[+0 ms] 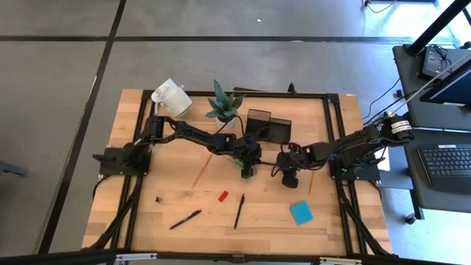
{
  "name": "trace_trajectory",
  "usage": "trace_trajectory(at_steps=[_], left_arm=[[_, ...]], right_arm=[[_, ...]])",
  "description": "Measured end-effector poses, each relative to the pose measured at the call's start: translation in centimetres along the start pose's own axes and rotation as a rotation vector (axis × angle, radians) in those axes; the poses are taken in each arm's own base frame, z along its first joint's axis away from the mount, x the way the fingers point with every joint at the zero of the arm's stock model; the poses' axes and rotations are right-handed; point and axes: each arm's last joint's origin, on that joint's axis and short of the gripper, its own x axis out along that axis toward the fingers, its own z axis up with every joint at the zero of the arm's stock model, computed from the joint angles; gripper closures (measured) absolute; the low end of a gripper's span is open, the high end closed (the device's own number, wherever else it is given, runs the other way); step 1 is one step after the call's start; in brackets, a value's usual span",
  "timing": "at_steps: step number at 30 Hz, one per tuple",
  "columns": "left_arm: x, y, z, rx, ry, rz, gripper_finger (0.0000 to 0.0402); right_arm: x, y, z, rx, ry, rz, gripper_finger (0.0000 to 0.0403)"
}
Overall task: Pick and place office supplies into organizer
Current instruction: Put the top black pen into the desk organizer
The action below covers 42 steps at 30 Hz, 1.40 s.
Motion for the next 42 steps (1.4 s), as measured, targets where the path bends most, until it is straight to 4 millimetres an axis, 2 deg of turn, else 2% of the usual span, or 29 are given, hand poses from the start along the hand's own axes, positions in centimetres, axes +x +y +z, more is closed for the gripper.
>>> trace_trajectory(at_steps=[13, 25, 32, 42], left_arm=[[0.0, 0.0, 0.0, -0.006, 0.000, 0.001, 0.0385], [0.0, 0.1, 0.0, -0.016, -0.002, 0.008, 0.0385], [0.0, 0.2, 0.0, -0.025, -0.003, 0.012, 0.0385], [0.0, 0.2, 0.0, -0.028, -0.007, 0.013, 0.0385]], right_arm=[[0.3, -1.6, 0.4, 0.039, 0.046, 0.082, 0.0292], [-0.2, -1.7, 0.8, -0.043, 0.099, 0.068, 0.0318], [-0.5, -1.8, 0.7, -0.054, 0.185, 0.049, 0.0319], [-0.3, -1.5, 0.8, -0.091, 0.176, 0.047, 0.0319]])
